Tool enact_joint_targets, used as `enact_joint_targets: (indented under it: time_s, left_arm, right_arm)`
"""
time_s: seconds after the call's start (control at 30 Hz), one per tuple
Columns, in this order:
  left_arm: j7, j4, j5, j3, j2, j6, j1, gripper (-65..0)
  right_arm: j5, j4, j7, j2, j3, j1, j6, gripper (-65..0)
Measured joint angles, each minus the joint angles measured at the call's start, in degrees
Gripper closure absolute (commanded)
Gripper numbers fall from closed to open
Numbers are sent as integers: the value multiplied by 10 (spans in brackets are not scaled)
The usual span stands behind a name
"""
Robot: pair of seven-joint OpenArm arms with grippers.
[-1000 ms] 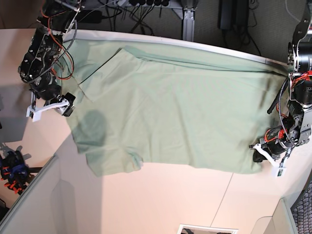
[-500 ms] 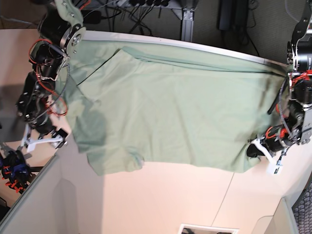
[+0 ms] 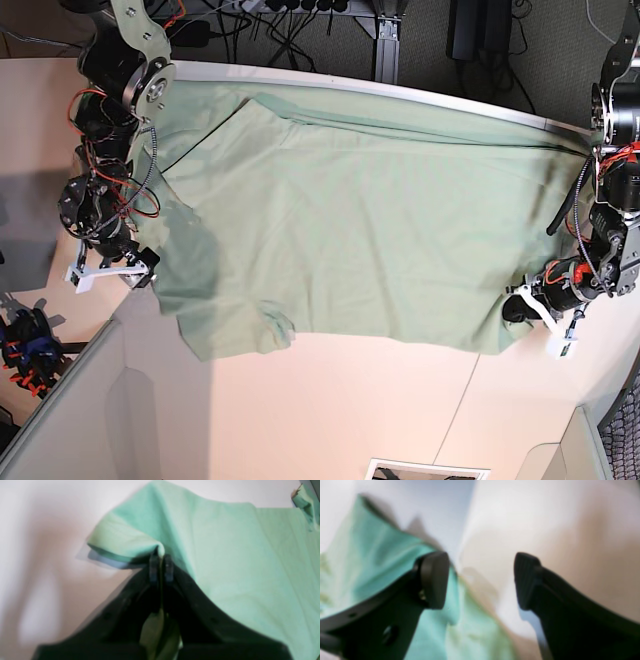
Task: Fold the T-shirt properly
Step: 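Grasp the hem corners and fold the hem up onto the collar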
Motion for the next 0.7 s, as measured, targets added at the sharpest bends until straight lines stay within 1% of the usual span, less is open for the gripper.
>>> enact_joint_targets:
  time_s: [0.07, 0.13, 0.3, 0.33, 0.37, 0.5, 0.53, 0.6, 0.7]
  left_arm:
    - [0, 0, 0, 0, 0, 0, 0, 0]
    - [0, 0, 0, 0, 0, 0, 0, 0]
    - [2, 0, 0, 0, 0, 0, 0, 0]
    - [2, 0, -1, 0, 0, 0, 0, 0]
    - [2, 0, -1, 0, 0, 0, 0, 0]
    - [2, 0, -1, 0, 0, 0, 0, 0]
    - [2, 0, -1, 0, 0, 0, 0, 0]
    - [2, 0, -1, 0, 0, 0, 0, 0]
    - [2, 0, -1, 0, 0, 0, 0, 0]
  right_arm:
    - [0, 0, 3, -10, 0, 2, 4, -409]
    - [2, 5, 3, -18, -2, 1, 19, -409]
    - [2, 15, -2, -22, -41, 1, 21, -406]
    - [0, 15, -2, -22, -54, 1, 21, -382]
    - [-1, 15, -3, -22, -68, 1, 20, -327]
    - [-13, 16, -1, -23, -113, 0, 20, -22]
    - [-17, 16, 9, -23, -121, -2, 21, 0]
    - [-31, 16, 27, -24, -125, -3, 21, 0]
    - [-39, 24, 23, -24, -126, -5, 22, 0]
